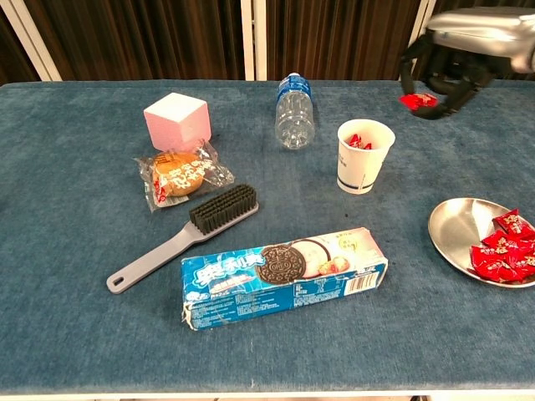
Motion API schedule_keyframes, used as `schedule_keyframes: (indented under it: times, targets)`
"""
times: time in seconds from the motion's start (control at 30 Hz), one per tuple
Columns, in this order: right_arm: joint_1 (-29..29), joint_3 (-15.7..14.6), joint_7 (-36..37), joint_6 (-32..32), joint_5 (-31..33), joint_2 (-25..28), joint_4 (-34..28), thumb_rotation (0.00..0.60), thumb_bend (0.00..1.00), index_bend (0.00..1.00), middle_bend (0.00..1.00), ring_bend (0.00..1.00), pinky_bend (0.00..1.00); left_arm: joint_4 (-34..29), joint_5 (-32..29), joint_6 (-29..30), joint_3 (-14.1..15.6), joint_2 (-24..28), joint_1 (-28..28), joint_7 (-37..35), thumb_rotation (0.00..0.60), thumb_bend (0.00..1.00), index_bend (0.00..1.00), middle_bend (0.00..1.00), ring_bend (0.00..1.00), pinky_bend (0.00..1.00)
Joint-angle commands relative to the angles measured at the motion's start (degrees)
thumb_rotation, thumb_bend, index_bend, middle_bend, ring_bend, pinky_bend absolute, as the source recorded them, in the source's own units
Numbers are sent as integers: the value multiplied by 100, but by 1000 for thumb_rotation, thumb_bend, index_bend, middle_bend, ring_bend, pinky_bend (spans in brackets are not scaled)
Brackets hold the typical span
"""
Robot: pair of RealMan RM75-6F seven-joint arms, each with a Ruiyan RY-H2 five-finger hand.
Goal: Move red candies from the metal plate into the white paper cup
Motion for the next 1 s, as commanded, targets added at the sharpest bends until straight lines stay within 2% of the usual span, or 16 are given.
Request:
schedule_keyframes:
  times: [0.03,0.27,0.43,0.57,0.67,0.8,0.9,1.0]
  targets:
    - [371,142,-260,-355,480,-334,220,600,598,650,906,1000,1000,-16,-15,-25,-9,-1,-19,21,600,0,71,96,0,0]
    - [661,75,-317,-515,728,-731,580,600,590,591,906,1000,1000,-9,-31,-61,2,-3,-32,25,600,0,71,96,0,0]
    - [733,-26,-326,-511,729,-823,659,600,521,497,906,1000,1000,-16,-27,-32,0,15,-23,12,600,0,71,95,0,0]
    - [653,-76,-216,-328,593,-746,542,600,496,421,906,1000,1000,-25,-34,-30,6,25,-16,7,600,0,71,96,0,0]
    - [389,-140,-24,135,240,-521,307,600,476,398,906,1000,1000,-26,-27,-27,5,37,-20,-12,600,0,71,96,0,0]
    - [-171,-525,237,827,-492,-11,-70,600,475,460,906,1000,1000,-8,-18,-22,-3,41,-30,-33,600,0,70,96,0,0]
    - [-597,-971,329,1198,-997,359,-210,600,474,503,906,1000,1000,0,-7,-39,-1,26,-47,-34,600,0,71,96,0,0]
    - [-892,-1445,285,1322,-1454,577,-66,600,474,506,906,1000,1000,-10,21,-41,-4,1,-70,-28,600,0,71,95,0,0]
